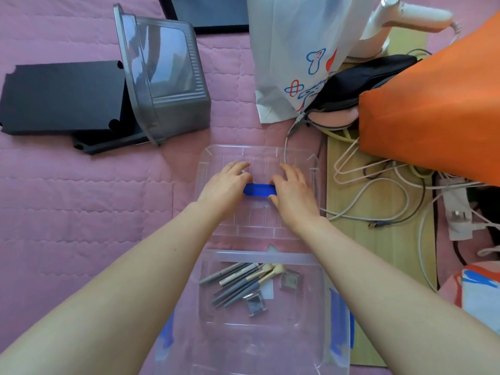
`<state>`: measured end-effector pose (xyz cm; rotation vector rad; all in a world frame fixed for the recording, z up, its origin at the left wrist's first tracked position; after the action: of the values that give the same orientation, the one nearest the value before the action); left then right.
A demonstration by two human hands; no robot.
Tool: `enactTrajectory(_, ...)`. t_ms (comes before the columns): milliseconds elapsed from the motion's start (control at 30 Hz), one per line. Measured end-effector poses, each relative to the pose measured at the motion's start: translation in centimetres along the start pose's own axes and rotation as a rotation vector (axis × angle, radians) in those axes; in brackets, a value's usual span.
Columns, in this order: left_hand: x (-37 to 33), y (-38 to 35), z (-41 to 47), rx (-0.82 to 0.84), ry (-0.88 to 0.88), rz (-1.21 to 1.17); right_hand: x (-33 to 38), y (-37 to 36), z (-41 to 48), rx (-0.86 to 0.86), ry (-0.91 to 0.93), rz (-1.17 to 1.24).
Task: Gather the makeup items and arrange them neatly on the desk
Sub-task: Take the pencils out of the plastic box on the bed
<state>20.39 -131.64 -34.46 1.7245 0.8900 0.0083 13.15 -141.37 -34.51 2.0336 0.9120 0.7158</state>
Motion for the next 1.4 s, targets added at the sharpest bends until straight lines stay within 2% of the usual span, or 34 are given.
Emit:
enactTrajectory(233,0.0,0.8,-0.6,-0.013,0.043,-0.052,-0.4,0.4,-0.7,-0.001,0.026,0.059)
enactTrajectory(433,-1.1,3.4,-2.0,-0.131,0.100,-0.020,0.5,4.2,-2.6,-0.156,-0.010,0.187)
enactTrajectory(1000,-8.1,7.6,-13.7,-0.524,-0.113,0.078,1.6,6.8,-16.0,-0.373,0.121,0.159)
enactTrajectory(1233,-9.9,5.7,-19.5,-0.567,-0.117,0.053,1.3,4.6,-21.5,-0.359,0.163,0.170)
enactTrajectory(1400,-10.4,3.1,-21.9,-0.538,-0.115,0.037,0.8,1.4,-23.7,-0.308,0.153,0.194)
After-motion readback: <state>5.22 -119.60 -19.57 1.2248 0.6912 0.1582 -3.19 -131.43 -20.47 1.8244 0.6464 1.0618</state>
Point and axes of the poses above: each hand's wrist, its own z-axis towards the middle knuckle, its own y-axis out of the back of the hand, x = y × z, the point moved 9 cm from there along z, towards the middle knuckle, and after that the axes turned 8 degrees about -y, right-handed, at the moved point
